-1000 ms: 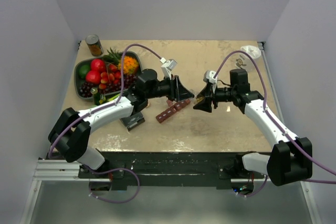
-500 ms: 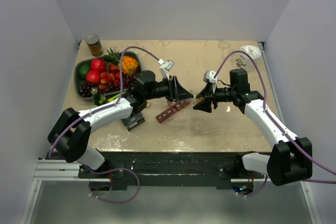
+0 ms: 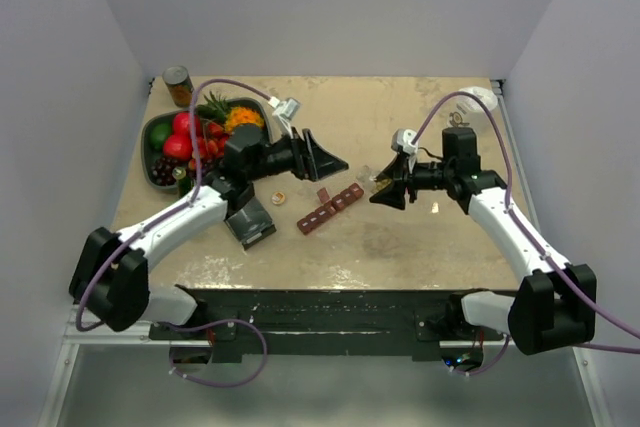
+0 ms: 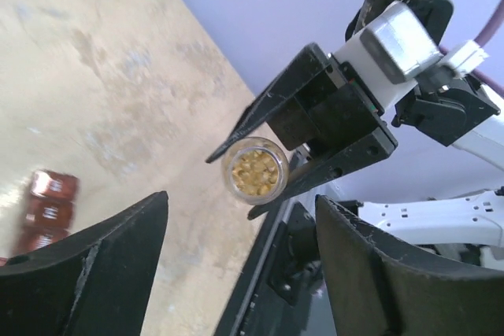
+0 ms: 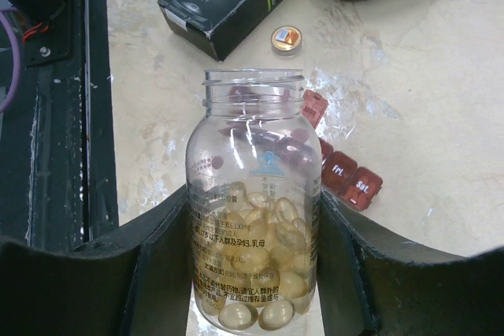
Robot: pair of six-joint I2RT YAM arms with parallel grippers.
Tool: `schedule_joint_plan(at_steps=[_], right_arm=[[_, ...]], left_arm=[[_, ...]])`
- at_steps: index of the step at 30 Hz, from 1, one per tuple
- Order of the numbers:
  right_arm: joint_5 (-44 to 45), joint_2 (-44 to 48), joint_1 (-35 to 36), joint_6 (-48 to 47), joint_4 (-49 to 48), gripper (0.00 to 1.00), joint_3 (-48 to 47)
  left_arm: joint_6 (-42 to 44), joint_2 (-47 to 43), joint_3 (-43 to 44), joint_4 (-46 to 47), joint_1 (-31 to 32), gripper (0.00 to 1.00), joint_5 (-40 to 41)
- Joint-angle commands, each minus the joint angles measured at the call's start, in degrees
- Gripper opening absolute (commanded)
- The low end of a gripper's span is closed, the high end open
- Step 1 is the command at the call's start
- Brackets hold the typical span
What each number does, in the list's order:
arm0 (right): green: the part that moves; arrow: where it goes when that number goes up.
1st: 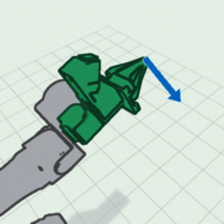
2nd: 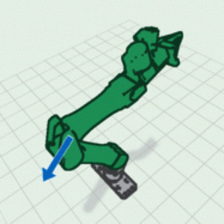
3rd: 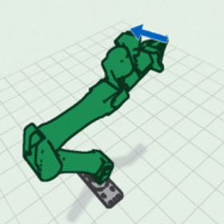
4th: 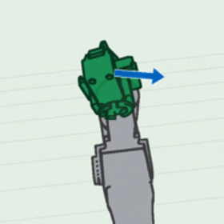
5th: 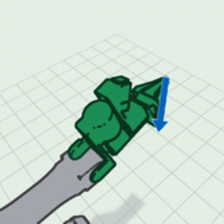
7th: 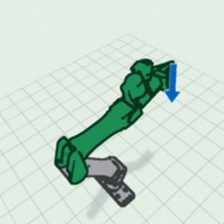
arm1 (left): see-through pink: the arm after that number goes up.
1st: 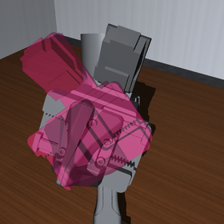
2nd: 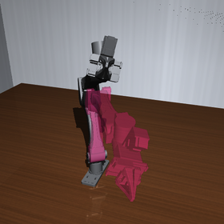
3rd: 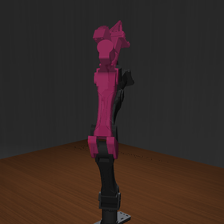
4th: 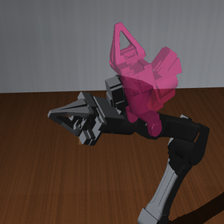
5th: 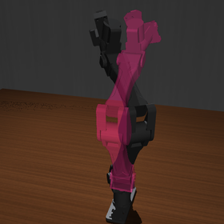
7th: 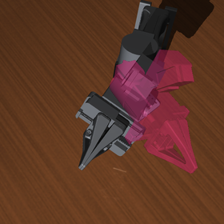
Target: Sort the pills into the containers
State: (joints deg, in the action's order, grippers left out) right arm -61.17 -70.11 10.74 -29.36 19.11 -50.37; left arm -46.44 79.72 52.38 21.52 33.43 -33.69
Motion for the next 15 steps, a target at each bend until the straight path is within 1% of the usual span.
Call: schedule_joint_plan(at_steps=[1,3,4,6,7,9,10,11,12,13,14,15], right_arm=[[-0.71,0.15,-0.2,-0.69,2.15,0.01,-9.28],[0.6,-0.73,-0.2,0.18,3.47,0.01,-12.98],[2.18,-1.08,-0.2,0.97,3.47,0.01,-17.35],[4.9,-2.92,-0.2,6.84,0.95,0.01,-22.38],[7.79,-3.63,-0.28,9.13,0.23,0.01,-28.76],[11.75,-6.95,-0.28,14.58,-1.35,0.01,-36.51],[13.69,-8.02,-0.46,17.04,-2.93,0.01,-43.95],[18.32,-8.64,-1.33,22.02,-4.94,0.02,-47.16],[20.45,-9.69,-1.95,24.68,-9.66,0.02,-52.67],[22.74,-9.96,-2.91,27.49,-12.49,0.02,-54.64],[26.33,-10.05,-5.36,34.31,-15.92,0.02,-56.05],[28.71,-9.96,-6.69,38.03,-22.04,0.02,-57.55]], left_arm=[[8.61,-10.0,4.13,-4.79,-5.56,0.82,0.46],[12.14,-12.74,5.36,-8.32,-8.19,0.87,3.52],[16.25,-15.01,5.8,-11.99,-8.81,0.89,4.76],[20.14,-16.79,6.59,-16.05,-9.87,0.92,9.05],[23.29,-18.27,6.59,-18.68,-9.96,0.93,10.21],[25.51,-19.25,6.51,-21.16,-10.14,0.93,13.02],[26.82,-20.3,6.25,-23.6,-10.23,0.93,13.56],[27.27,-20.74,5.98,-24.15,-10.23,0.93,14.0],[27.36,-21.88,5.11,-24.5,-10.14,0.93,14.35],[27.62,-22.5,4.49,-24.51,-10.14,0.93,14.7],[27.54,-23.12,3.88,-24.42,-10.14,0.93,14.97],[27.63,-24.6,2.39,-24.07,-10.14,0.93,15.67]])
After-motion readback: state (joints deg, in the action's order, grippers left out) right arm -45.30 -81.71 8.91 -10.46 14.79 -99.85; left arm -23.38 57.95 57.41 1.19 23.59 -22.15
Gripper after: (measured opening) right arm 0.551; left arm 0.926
